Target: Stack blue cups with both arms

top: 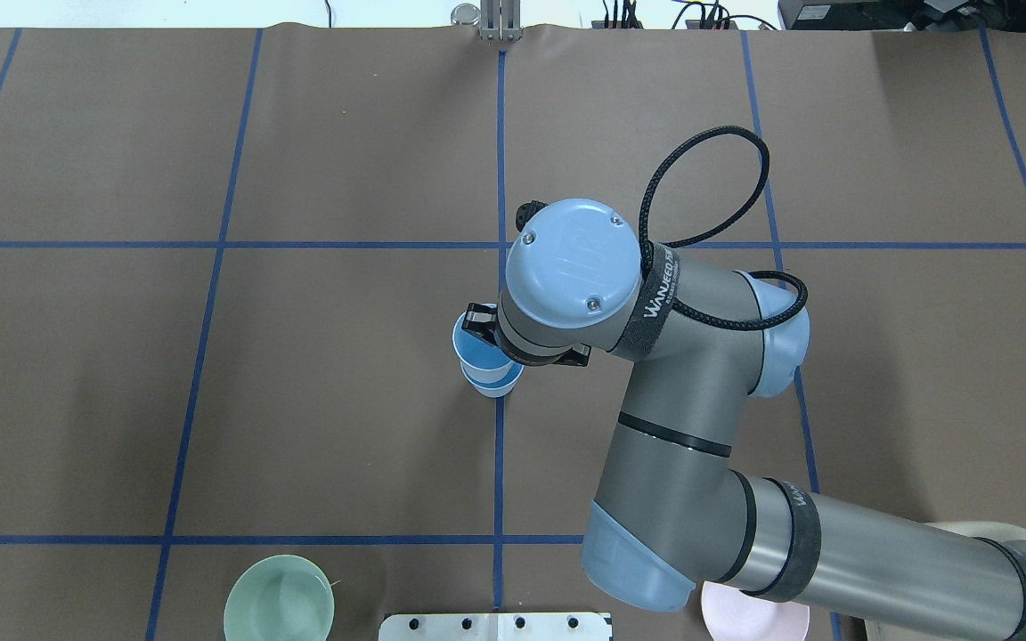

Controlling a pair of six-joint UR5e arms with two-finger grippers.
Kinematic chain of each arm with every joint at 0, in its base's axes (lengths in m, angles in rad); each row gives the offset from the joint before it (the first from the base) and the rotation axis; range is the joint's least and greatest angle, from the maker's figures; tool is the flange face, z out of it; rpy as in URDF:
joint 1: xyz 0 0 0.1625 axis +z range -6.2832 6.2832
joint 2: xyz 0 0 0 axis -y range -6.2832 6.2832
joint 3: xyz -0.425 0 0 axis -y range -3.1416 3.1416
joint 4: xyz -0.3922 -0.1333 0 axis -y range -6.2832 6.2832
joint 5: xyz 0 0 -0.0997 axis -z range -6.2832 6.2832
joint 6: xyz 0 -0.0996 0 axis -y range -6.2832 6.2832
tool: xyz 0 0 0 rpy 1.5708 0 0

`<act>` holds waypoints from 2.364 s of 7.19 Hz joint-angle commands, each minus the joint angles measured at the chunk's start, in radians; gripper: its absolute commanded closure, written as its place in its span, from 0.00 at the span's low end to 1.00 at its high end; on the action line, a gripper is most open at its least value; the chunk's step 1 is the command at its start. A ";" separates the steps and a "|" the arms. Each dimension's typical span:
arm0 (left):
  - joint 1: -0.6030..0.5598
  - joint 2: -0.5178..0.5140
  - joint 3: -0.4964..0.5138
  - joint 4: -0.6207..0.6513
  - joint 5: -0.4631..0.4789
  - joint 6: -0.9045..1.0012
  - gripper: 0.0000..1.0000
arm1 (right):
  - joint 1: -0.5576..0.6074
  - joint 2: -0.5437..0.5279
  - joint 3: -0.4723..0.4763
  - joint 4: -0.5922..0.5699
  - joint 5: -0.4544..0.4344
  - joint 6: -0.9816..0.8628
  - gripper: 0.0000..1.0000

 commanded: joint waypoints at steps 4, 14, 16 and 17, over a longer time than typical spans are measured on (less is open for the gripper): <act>0.000 0.000 -0.001 0.000 0.000 0.000 0.02 | 0.051 -0.010 0.017 0.000 0.012 -0.032 0.00; 0.000 0.011 0.005 -0.003 -0.002 0.000 0.02 | 0.886 -0.485 0.007 0.002 0.497 -1.183 0.00; 0.000 0.012 0.004 -0.003 -0.002 0.000 0.02 | 1.004 -0.564 -0.067 0.017 0.510 -1.395 0.00; -0.001 0.012 0.001 -0.002 -0.002 0.000 0.02 | 1.040 -0.576 -0.122 0.069 0.513 -1.422 0.00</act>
